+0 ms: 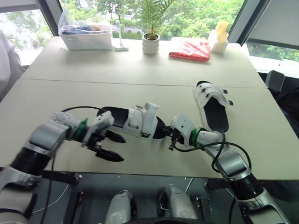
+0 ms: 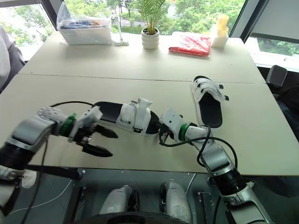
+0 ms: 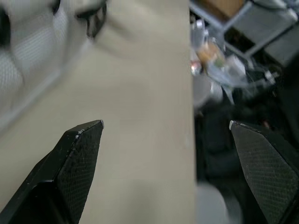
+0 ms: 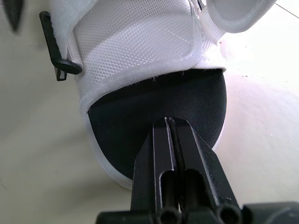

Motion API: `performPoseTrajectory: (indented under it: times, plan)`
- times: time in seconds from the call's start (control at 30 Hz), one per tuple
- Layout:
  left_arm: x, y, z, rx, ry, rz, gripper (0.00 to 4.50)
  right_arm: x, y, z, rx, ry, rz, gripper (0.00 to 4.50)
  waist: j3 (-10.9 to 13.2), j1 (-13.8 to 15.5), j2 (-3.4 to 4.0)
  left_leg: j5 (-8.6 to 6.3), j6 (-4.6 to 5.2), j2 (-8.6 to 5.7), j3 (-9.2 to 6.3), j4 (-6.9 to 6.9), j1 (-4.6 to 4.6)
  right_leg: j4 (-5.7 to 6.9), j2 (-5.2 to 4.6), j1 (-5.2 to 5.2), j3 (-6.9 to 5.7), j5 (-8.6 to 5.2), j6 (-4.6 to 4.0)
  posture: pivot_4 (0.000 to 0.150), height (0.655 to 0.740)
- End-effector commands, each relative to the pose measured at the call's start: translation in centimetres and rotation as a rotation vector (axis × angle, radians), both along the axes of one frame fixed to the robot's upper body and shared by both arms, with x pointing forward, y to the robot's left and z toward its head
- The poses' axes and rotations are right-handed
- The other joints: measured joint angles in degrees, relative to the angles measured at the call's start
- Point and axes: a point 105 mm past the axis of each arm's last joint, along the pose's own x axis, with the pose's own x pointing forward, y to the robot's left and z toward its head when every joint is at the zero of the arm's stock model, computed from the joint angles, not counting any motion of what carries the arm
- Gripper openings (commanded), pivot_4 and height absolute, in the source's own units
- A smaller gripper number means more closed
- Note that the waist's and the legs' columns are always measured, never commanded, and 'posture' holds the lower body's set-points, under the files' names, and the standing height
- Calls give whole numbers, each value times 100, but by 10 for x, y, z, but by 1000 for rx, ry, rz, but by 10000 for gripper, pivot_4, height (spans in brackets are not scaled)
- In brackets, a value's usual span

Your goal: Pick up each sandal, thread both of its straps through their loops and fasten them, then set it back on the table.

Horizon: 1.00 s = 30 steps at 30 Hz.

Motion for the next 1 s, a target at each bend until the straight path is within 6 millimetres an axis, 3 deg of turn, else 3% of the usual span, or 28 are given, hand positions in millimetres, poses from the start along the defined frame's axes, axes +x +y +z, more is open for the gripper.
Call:
performPoseTrajectory:
  times: [0.03, 0.23, 0.53, 0.63, 0.8, 1.0]
  plan:
    - [14, -7, 9, -31, -66, 54, 44690, -25, -7, -63, -111, 249, -1, 0, -9, -35, -9, 1, -2, 0, 1, -1, -1, -3, 1, 0, 0, 8, 14, 1500, 7288]
    - [27, -24, 12, -57, -97, 75, 44690, -26, -10, -64, -114, 254, -7, 0, -15, -2, 7, 5, -9, 1, 2, -11, 4, -10, 3, 4, -5, 9, 16, 1500, 7288]
    - [36, -48, 21, -140, 11, 117, 44690, -27, -9, -64, -106, 255, -15, 0, -21, 21, 6, 5, -6, -1, 0, -7, 6, -18, 2, 16, -5, 10, 17, 1500, 7288]
    - [37, -52, 22, -149, 11, 120, 35970, -27, -9, -65, -105, 255, -19, 0, -22, 13, 6, 5, -6, -2, 0, -7, 6, -20, 2, 17, -5, 11, 18, 1500, 7288]
    - [35, -53, 20, -132, 10, 113, 10573, -28, -11, -65, -109, 256, -21, 0, -22, 4, 7, 6, -8, -1, -2, -7, 4, -20, 2, 16, -8, 11, 18, 1500, 7288]
    - [33, -49, 27, -140, 17, 112, 10573, -27, -11, -66, -115, 253, -18, 0, -21, -3, 12, 5, -8, -1, -4, -8, 3, -22, 2, 15, -12, 11, 18, 1500, 7288]
